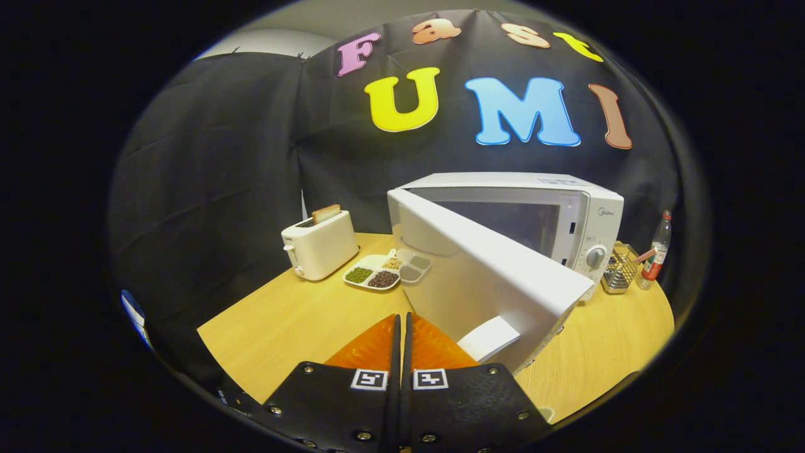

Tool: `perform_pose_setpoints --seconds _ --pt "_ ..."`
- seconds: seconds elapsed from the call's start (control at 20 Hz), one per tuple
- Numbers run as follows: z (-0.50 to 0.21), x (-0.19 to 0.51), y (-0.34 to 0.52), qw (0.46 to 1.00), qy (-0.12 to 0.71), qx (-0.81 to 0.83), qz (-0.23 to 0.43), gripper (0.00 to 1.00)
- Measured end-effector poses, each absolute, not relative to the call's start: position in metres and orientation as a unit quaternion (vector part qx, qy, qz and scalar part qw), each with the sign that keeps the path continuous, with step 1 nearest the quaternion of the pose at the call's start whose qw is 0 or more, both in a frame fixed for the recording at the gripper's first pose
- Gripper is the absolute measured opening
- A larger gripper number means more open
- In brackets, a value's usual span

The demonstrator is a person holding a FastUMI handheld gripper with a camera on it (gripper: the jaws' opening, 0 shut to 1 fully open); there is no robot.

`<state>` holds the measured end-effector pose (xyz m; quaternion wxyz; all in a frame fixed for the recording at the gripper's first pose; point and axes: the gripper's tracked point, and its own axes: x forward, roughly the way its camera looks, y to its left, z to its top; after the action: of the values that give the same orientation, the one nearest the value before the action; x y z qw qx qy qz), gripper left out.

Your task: Open the microwave, put the food inside, and close the microwave door.

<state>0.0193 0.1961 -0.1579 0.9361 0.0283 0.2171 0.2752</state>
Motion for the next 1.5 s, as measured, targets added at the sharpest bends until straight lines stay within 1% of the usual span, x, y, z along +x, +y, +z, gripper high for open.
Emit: perform_pose_setpoints --seconds 0.6,1.2,1.3,1.5 --pt "-0.167 0.116 0.136 0.959 0.213 0.045 0.183 0.01" --pt "-0.178 0.205 0.117 0.963 0.218 0.062 0.143 0.01" --pt "-0.18 0.219 0.114 0.965 0.219 0.066 0.128 0.01" --pt "-0.183 0.234 0.111 0.967 0.217 0.062 0.117 0.01"
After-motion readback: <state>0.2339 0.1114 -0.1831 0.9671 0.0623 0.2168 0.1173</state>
